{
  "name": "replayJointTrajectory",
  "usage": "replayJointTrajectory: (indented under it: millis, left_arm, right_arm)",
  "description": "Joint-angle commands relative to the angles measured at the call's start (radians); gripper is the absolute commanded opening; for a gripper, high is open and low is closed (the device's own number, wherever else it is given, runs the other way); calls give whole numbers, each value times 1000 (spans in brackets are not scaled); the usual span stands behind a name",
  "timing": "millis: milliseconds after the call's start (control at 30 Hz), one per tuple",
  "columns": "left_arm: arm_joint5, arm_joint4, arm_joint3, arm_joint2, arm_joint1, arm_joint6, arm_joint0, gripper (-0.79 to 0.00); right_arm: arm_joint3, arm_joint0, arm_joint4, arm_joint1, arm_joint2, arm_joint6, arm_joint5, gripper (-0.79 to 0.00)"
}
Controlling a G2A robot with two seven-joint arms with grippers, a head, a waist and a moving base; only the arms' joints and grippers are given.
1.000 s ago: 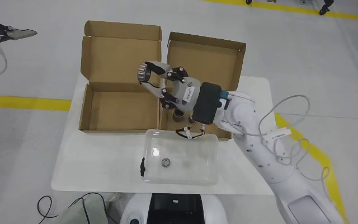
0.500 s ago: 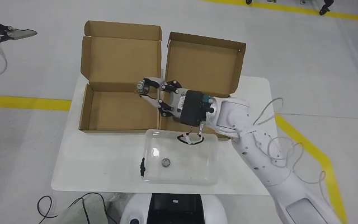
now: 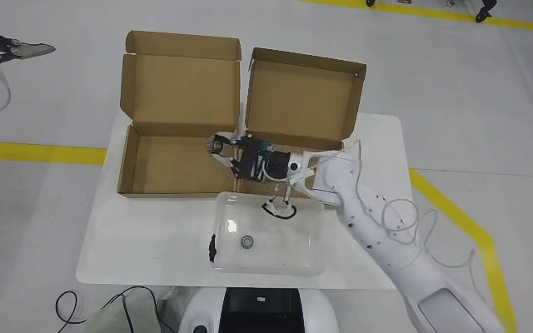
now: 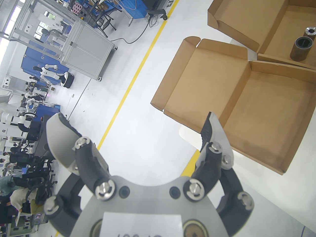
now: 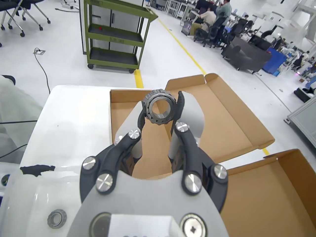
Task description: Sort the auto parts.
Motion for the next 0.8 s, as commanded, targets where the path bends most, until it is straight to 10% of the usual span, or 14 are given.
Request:
replayJointTrajectory:
  millis: [0,767]
  left_arm:
    - [0,0,0,0,0,0,0,0]
    - [0,0,0,0,0,0,0,0]
  right_arm:
    - [36,18,15,-9,-22,36,-3,-785]
    - [545,257,141,-215,-313,198,1,-785]
